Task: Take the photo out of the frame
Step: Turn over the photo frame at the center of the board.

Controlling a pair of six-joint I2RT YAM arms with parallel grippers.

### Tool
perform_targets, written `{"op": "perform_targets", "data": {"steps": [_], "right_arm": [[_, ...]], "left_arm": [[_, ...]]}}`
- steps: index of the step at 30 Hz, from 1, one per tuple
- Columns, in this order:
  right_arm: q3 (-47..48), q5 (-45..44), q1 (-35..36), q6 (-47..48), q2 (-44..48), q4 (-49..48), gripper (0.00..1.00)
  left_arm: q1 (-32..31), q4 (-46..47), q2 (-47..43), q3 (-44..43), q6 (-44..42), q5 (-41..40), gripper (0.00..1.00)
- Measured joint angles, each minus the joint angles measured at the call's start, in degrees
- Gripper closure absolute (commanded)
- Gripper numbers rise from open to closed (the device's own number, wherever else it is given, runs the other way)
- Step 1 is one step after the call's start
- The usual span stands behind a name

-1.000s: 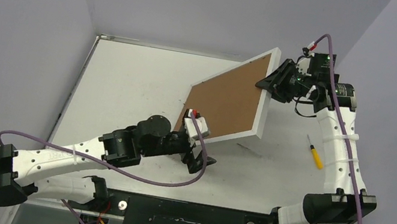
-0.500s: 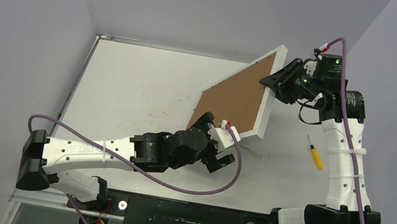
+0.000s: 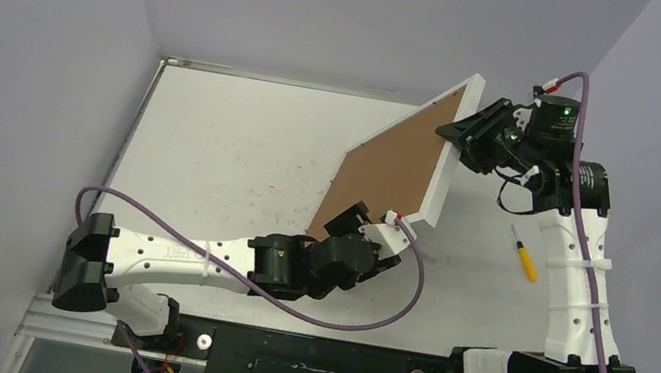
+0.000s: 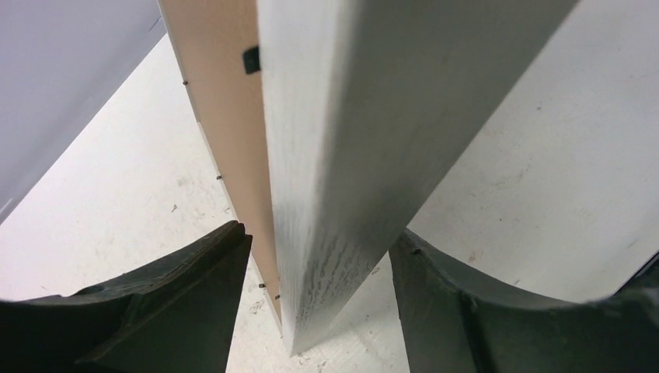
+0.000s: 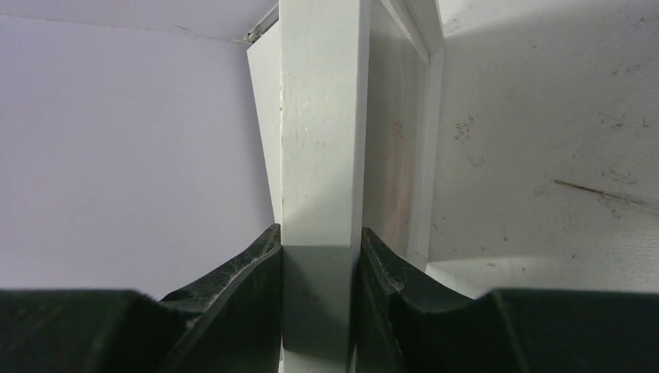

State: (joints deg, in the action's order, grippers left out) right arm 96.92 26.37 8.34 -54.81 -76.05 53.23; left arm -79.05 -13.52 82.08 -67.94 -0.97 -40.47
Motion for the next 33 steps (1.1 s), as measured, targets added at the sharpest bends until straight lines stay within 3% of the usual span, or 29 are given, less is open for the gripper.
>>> {"op": "perform_targets", "data": {"steps": [5,8,11,16,21,29,33], "right_arm": [[-0.46,0.0,0.07,-0.85,0.07,-0.85,0.88],[-0.85,-0.17,0.13,-1.51,0.31,-1.66,0.77],[-0.92,-0.42,0.37,-2.75,0.55,-2.78,0.63],[-0.96,0.02,0.48,-3.08,1.33,-6.8,0.37],[-0.94,0.0,0.48,-2.12,2.84,-10.51,0.28],[-1.92,0.0,0.48,0.66,2.95,-13.88,0.0],[-8.2,0.52,0.48,6.73,4.37,-21.68,0.06]], "left_arm": [[0.02,0.37,0.0,-0.22,0.2,-0.02,0.65],[0.11,0.48,-0.15,-0.09,-1.51,-0.39,0.86],[0.22,1.46,-0.83,0.76,-3.74,-1.51,0.95],[1.27,1.75,-3.91,2.71,-3.72,-0.52,1.0],[3.23,2.8,-8.85,6.25,-1.88,1.33,1.0],[8.59,4.44,-18.34,11.91,5.42,5.55,1.0],[11.08,5.73,-22.69,15.34,7.32,8.55,1.0]]}}
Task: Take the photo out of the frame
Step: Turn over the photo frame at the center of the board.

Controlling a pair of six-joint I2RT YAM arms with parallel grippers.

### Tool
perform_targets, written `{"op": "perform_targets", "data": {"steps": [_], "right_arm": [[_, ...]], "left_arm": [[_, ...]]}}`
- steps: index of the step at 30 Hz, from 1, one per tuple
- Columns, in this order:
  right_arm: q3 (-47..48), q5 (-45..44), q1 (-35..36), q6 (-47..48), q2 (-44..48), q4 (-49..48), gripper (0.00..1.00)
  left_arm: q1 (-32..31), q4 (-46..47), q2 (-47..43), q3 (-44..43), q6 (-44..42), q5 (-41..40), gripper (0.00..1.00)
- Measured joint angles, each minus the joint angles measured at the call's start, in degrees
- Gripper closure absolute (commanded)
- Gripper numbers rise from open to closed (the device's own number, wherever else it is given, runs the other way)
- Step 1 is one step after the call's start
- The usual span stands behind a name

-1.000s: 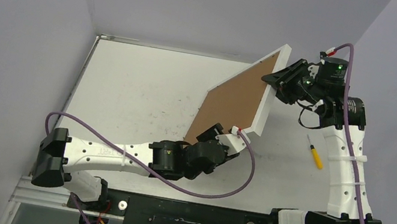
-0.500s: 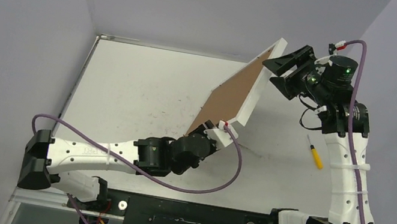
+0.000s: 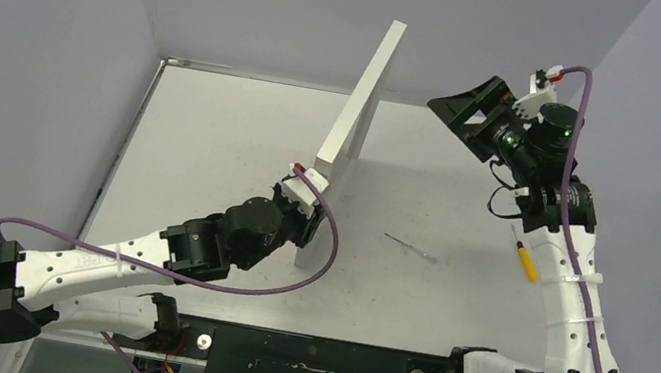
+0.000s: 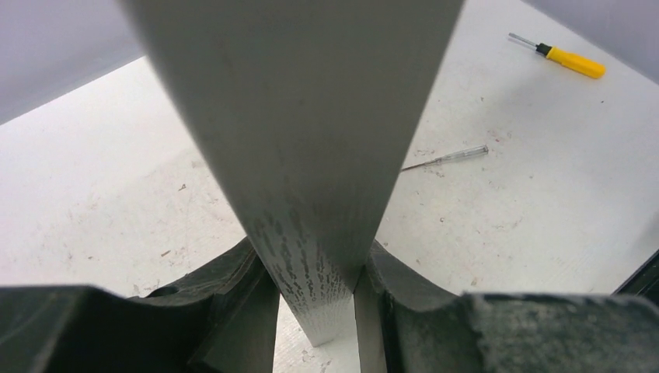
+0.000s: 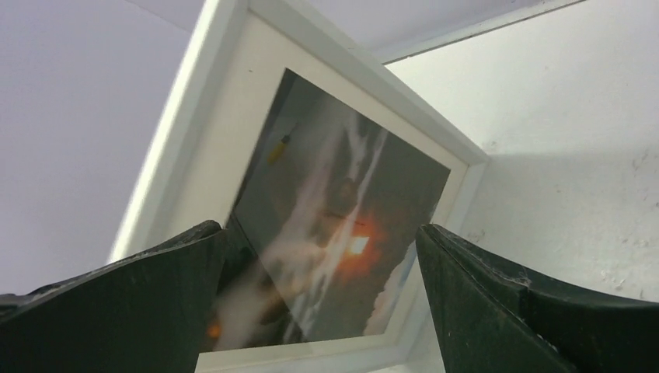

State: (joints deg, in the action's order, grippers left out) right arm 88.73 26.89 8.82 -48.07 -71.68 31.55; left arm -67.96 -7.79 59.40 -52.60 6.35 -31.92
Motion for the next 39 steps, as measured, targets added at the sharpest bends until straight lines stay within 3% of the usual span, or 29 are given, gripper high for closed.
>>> {"op": "perform_targets", "data": {"steps": [4,7,11,16,18,20,25,30,39], "right_arm": [[-12.87,3.43,0.0,6.12,2.84,-12.63,0.09],[-21.59,6.16,0.0,10.91,3.06,-21.55,0.03],[-28.28,9.31,0.0,16.37,1.64,-32.79,0.02],[-34.18,14.75,0.0,21.94,-2.08,-51.15,0.02],[-34.53,16.87,-0.07,24.2,-4.66,-55.56,0.0],[-34.53,19.04,-0.15,26.1,-8.11,-59.95,0.05],[-34.51,25.05,-0.83,25.73,-17.64,-70.1,0.0],[-33.27,30.08,-0.98,21.7,-25.73,-77.44,0.08],[-27.61,33.59,-0.85,13.57,-33.48,-88.24,0.11]], "left_arm": [[2.56,0.46,-4.28,2.91,1.16,3.76,1.0],[3.76,0.0,-6.71,4.13,1.57,6.23,1.0],[4.37,-1.95,-9.09,4.44,1.7,9.46,1.0],[5.51,-4.2,-12.57,5.2,1.79,14.67,1.0],[5.79,-4.96,-13.51,5.29,1.86,16.17,1.0],[6.16,-5.68,-14.4,5.4,1.92,17.46,1.0],[8.48,-6.21,-15.04,5.42,2.19,20.55,1.0],[16.02,-5.57,-15.04,5.42,4.2,27.58,1.0],[38.77,-1.4,-11.76,5.92,15.28,47.52,1.0]]}}
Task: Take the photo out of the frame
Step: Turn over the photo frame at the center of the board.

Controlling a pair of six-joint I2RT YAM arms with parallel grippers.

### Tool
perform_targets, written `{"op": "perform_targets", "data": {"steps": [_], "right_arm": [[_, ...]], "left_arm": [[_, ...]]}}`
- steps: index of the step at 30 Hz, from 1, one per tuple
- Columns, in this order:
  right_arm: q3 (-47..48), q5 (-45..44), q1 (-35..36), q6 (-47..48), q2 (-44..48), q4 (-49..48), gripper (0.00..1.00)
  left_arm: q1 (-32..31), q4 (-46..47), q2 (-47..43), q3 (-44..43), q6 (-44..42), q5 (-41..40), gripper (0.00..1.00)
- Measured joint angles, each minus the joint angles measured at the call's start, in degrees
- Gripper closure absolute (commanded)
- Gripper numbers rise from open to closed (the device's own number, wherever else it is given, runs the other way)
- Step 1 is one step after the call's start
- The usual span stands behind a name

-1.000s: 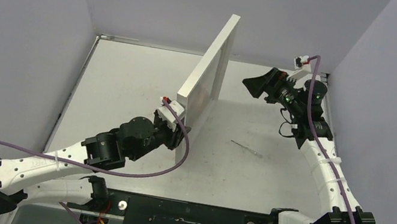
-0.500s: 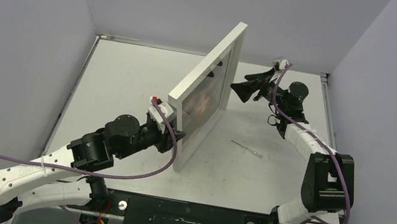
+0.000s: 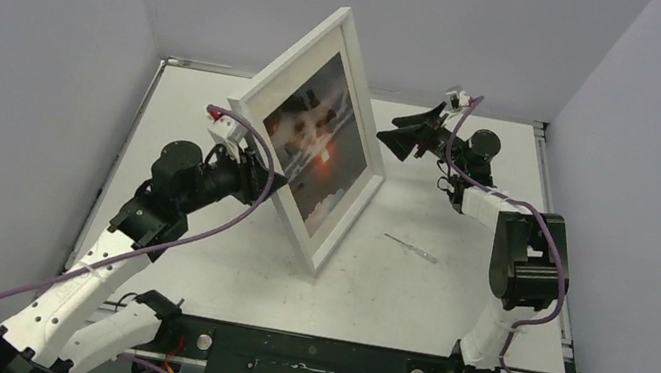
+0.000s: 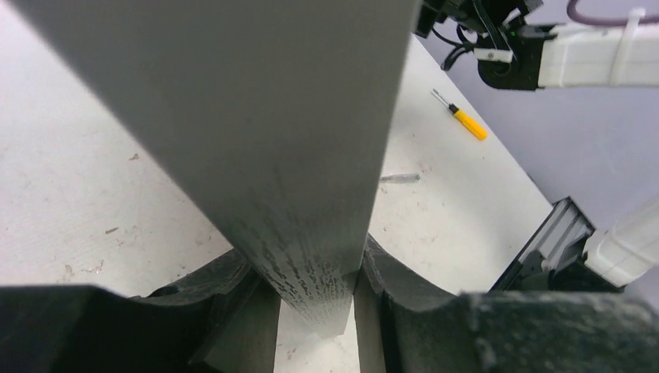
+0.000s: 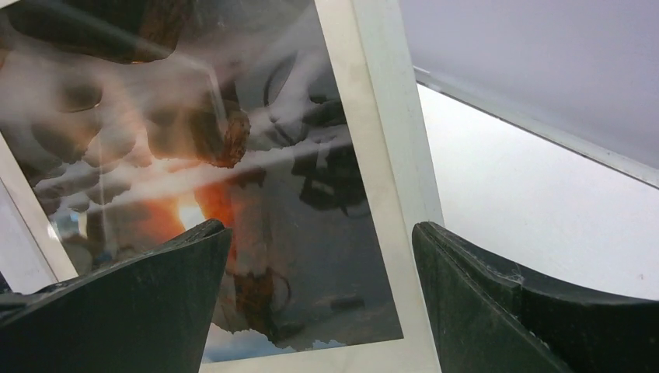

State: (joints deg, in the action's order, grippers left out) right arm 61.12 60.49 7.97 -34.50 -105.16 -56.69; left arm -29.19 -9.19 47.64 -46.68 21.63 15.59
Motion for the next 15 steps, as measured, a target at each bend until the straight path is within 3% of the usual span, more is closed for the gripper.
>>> {"op": "perform_targets", "data": {"steps": [4,10,15], "right_arm": [[1.09,-2.25,0.24,-0.79,-2.38,1.99,0.11],[6.03,-9.25,1.27,4.07,-5.35,17.31,0.12],[7.8,-14.43,1.49,5.66,-7.34,27.96,0.11]], "left_arm": [[8.48,0.96,2.58,0.46,4.87,4.61,1.0],[18.91,4.07,7.58,3.52,13.49,11.3,1.0],[22.8,9.75,11.19,10.27,21.07,12.76,1.0]]}}
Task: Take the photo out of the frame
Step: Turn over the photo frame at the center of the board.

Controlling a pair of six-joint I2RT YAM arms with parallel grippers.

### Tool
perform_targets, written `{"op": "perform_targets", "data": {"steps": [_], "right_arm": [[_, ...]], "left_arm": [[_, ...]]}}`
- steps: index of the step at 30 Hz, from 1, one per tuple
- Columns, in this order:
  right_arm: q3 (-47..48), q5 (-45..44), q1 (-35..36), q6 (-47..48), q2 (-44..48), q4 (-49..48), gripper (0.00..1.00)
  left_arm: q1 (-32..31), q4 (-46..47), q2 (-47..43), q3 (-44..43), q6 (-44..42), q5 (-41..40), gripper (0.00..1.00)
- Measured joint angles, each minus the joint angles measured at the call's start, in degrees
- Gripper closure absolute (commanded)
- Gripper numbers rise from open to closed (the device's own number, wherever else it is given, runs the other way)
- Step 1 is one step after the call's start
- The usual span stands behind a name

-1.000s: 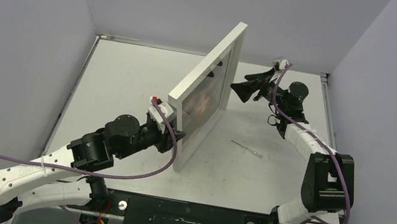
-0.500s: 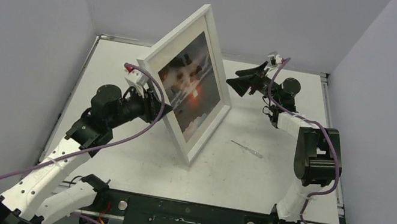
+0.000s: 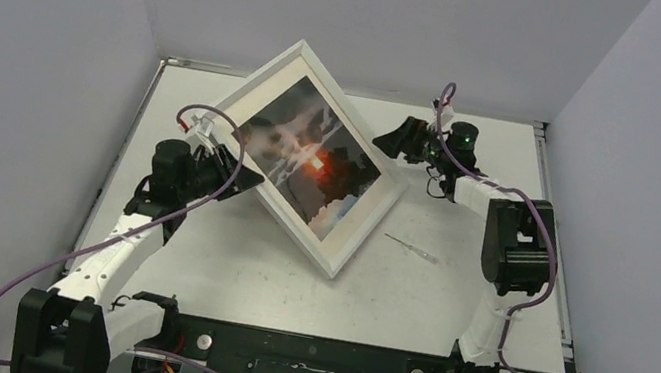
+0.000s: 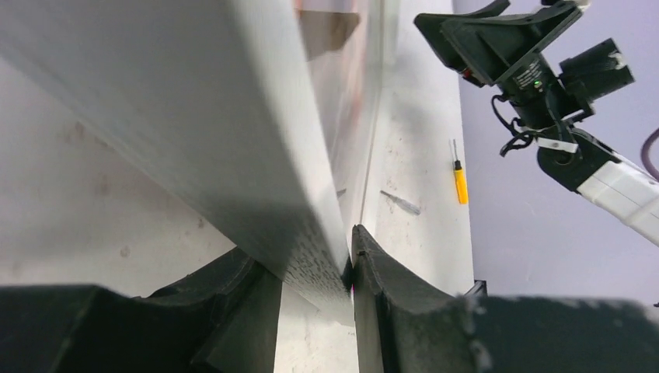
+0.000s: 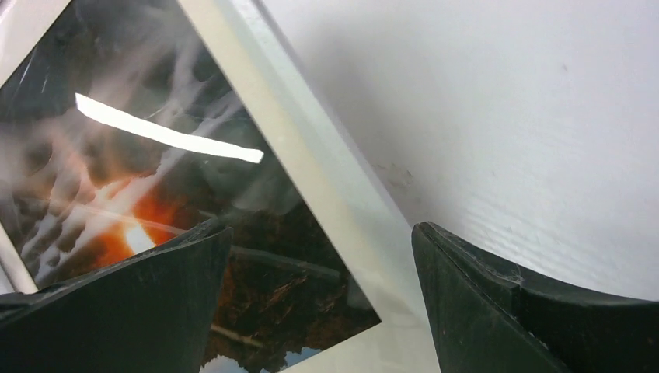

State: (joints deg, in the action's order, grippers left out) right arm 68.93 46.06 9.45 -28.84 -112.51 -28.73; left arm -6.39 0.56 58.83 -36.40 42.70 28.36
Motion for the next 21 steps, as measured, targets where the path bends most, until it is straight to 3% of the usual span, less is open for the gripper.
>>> {"op": "perform_targets", "data": {"steps": [6,8,9,12,13,21], "right_arm": [[-0.7,-9.81,0.63,1.38,0.11,11.72,0.04],[-1.64,-16.31,1.55,1.62,1.44,16.92,0.04],[-1.95,-18.95,2.08,1.53,2.32,19.26,0.04],[-3.89,-25.2,3.17,1.11,5.95,24.06,0.03],[-4.76,-26.47,3.43,0.98,7.37,25.0,0.02],[-13.44,-34.56,4.15,-0.44,21.66,32.06,0.07]], "left_arm": [[-0.07,0.17,1.16,7.26,5.99,-1.55,1.0],[-0.28,0.52,1.16,10.32,8.46,-3.13,0.95],[-0.44,0.68,1.14,11.85,9.66,-4.09,0.81],[-1.4,-0.42,0.07,14.93,12.26,-8.52,0.1],[-1.68,-1.07,-0.68,15.23,11.74,-10.1,0.02],[-2.58,-8.44,-9.31,11.04,9.2,-22.8,0.03]]}}
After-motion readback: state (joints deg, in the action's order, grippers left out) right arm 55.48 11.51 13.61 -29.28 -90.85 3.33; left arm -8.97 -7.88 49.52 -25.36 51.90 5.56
